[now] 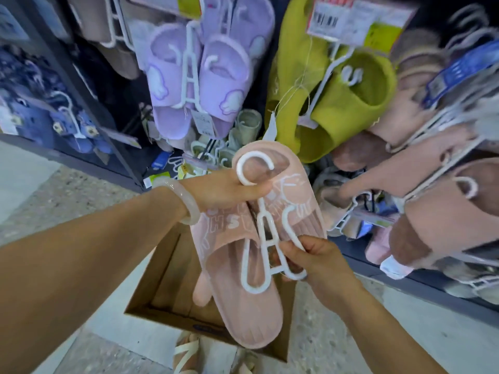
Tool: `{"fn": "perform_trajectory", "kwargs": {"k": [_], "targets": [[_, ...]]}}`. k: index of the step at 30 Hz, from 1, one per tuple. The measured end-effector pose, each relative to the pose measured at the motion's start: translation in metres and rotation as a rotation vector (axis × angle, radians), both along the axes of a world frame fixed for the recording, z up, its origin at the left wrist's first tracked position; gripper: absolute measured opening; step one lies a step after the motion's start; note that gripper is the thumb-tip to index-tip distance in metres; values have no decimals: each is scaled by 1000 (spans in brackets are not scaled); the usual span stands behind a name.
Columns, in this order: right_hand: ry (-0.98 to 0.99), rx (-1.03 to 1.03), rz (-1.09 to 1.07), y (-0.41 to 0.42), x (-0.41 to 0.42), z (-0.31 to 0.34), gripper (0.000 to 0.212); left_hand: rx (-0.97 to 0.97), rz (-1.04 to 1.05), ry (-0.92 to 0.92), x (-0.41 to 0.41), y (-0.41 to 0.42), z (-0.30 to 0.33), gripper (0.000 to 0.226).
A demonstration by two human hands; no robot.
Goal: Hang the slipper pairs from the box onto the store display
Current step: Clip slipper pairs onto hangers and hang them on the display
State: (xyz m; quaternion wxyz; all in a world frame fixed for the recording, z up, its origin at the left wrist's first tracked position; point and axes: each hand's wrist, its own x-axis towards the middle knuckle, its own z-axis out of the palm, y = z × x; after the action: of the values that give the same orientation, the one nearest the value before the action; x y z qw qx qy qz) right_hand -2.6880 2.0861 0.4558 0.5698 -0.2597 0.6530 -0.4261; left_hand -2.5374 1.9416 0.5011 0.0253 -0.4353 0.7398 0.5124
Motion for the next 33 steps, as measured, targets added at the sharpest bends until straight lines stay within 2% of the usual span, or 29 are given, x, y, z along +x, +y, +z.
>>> {"fn": "perform_trajectory", "kwargs": {"k": [3, 6, 7, 10, 11, 12, 13, 14, 15, 18, 23, 27, 33], "targets": [[6, -65, -35, 4, 1, 29, 17, -21, 26, 27, 0, 3, 29, 61], [11, -138, -52, 6, 2, 57, 18, -14, -39, 55, 1, 14, 57, 34], [17, -149, -50, 7, 3, 67, 18, -15, -30, 71, 1, 16, 65, 36], [29, -153, -28, 7, 5, 90, 9, -20, 15, 92, -1, 19, 85, 60], [-8, -149, -29, 7, 8, 101, 5, -32, 0, 89, -4, 19, 92, 59], [-82, -159, -49, 7, 8, 108, 18, -46, -18, 93, -6, 20, 101, 47], [-189, -157, -92, 6, 9, 117, 30, -54, -19, 100, -6, 19, 111, 26], [-289, -162, -151, 4, 9, 124, 34, -56, -36, 131, -5, 18, 122, 12], [-365, -165, -206, 3, 11, 132, 34, -64, -37, 151, -3, 17, 134, 16], [-394, -203, -300, -4, 15, 151, 29, -121, -1, 147, 11, 6, 164, 9], [-522, -226, -480, -23, 21, 200, 22, -248, 91, 150, 23, -15, 204, 26], [-564, -284, -483, -38, 25, 230, 20, -257, 51, 132, 20, -18, 224, 41], [-542, -338, -443, -44, 37, 260, 19, -215, 46, 251, 17, -16, 243, 15]]}}
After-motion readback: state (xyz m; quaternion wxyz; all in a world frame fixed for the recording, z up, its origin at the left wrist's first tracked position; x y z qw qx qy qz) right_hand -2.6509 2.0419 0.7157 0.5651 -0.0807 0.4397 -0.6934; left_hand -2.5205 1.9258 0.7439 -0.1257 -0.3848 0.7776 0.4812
